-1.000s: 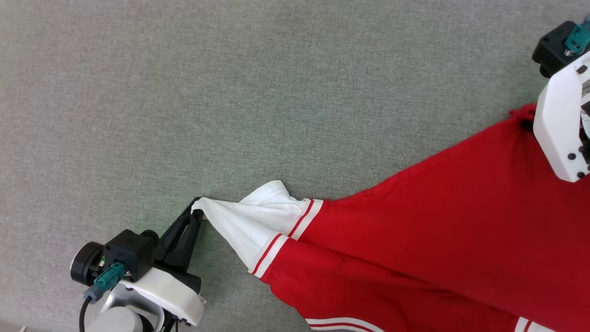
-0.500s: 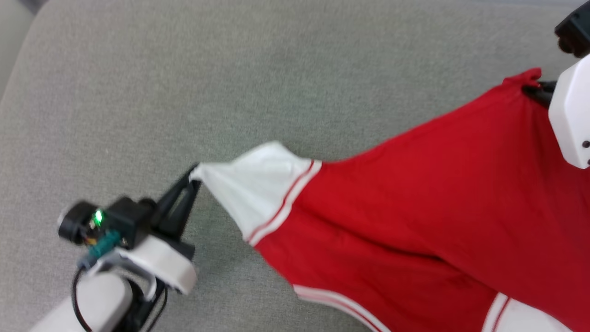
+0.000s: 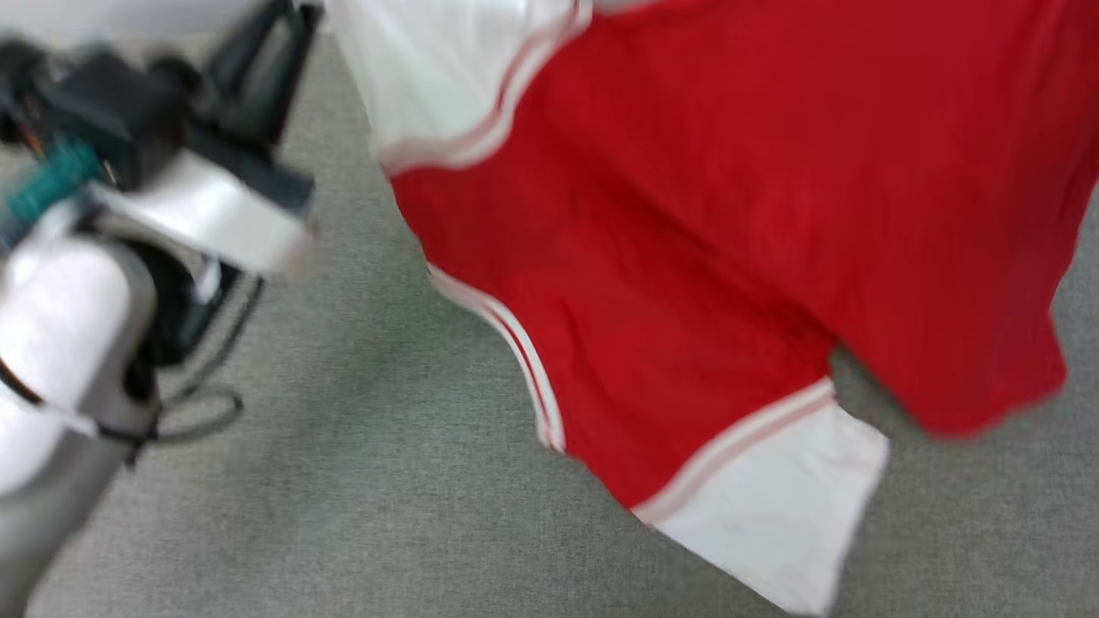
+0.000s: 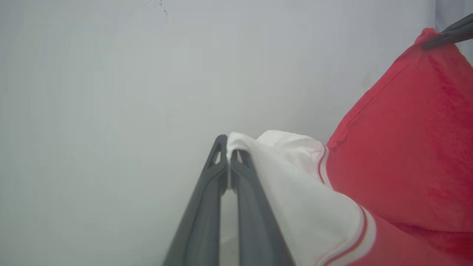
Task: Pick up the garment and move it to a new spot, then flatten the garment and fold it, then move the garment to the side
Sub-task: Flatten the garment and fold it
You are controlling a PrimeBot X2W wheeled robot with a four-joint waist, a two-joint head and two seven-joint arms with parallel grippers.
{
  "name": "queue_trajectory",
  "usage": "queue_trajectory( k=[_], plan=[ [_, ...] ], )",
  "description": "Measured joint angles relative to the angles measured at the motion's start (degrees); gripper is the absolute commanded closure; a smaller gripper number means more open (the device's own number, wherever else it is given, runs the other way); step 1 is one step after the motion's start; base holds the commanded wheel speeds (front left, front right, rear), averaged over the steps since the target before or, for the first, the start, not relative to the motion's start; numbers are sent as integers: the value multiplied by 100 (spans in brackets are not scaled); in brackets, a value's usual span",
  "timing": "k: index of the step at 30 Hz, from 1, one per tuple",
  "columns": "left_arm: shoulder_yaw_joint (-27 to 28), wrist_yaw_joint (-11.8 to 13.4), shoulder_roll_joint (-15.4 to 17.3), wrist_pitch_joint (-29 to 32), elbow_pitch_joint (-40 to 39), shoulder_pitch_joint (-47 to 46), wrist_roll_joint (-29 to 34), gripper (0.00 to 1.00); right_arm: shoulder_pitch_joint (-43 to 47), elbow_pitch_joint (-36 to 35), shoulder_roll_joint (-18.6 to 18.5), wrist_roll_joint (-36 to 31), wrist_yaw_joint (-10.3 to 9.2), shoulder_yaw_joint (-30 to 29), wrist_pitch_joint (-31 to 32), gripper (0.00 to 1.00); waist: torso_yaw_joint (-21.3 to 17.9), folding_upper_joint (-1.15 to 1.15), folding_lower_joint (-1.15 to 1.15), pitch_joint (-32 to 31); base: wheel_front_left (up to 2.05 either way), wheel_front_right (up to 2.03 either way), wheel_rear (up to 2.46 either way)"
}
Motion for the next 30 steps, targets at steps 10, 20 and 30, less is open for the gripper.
queue_trajectory(
  k=[10, 20, 30],
  plan=[
    [180, -561, -308, 446, 668, -2663, 302, 100, -1369, 571, 610, -956, 0, -545, -681, 100, -190, 0, 0, 548, 0, 0, 0],
    [224, -1001, -782, 480, 1891, -5224, 476, 100, -3247, 1486, 1189, -1704, 0, -493, -1085, 100, -295, 0, 1, 1210, 0, 0, 0],
    [-27, -1159, -856, 115, 3005, -6456, 413, 100, -4458, 2498, 1521, -1985, 0, -46, -1517, 100, -271, 0, 1, 1742, 0, 0, 0]
  ],
)
